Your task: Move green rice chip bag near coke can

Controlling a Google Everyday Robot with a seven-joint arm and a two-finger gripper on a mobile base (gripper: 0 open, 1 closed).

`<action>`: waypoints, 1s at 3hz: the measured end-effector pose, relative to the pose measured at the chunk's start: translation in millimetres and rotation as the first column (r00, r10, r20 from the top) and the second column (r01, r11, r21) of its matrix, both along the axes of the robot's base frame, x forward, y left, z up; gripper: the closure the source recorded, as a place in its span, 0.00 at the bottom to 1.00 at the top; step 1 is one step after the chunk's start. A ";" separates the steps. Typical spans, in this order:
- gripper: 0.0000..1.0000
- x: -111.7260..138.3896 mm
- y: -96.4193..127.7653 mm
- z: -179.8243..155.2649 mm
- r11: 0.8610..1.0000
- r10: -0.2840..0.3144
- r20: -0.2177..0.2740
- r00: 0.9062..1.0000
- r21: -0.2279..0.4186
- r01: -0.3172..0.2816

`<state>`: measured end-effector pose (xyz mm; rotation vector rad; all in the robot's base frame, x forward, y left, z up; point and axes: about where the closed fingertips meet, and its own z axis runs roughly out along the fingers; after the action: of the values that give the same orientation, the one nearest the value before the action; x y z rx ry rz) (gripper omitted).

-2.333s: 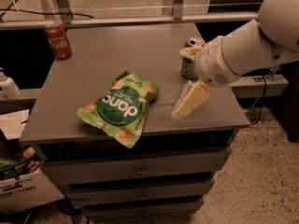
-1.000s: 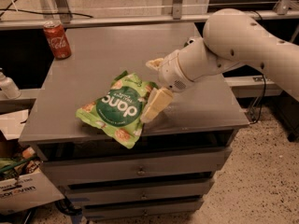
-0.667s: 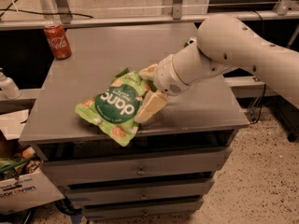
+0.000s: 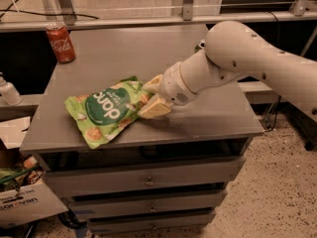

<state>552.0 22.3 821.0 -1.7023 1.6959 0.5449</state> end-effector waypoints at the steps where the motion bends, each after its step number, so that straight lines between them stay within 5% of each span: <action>1: 0.87 0.0 0.2 -0.1 1.000 -0.002 -0.002 1.000 0.001 0.002; 2: 1.00 0.0 0.2 1.8 1.000 -0.002 -0.002 1.000 0.001 0.002; 3: 1.00 0.1 0.1 2.1 1.000 -0.002 -0.002 1.000 0.001 0.002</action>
Offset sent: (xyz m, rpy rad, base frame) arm 0.0131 -0.0240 0.0107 0.0136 -0.0131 -0.0967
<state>552.0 22.5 823.2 -1.6995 1.6985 0.5469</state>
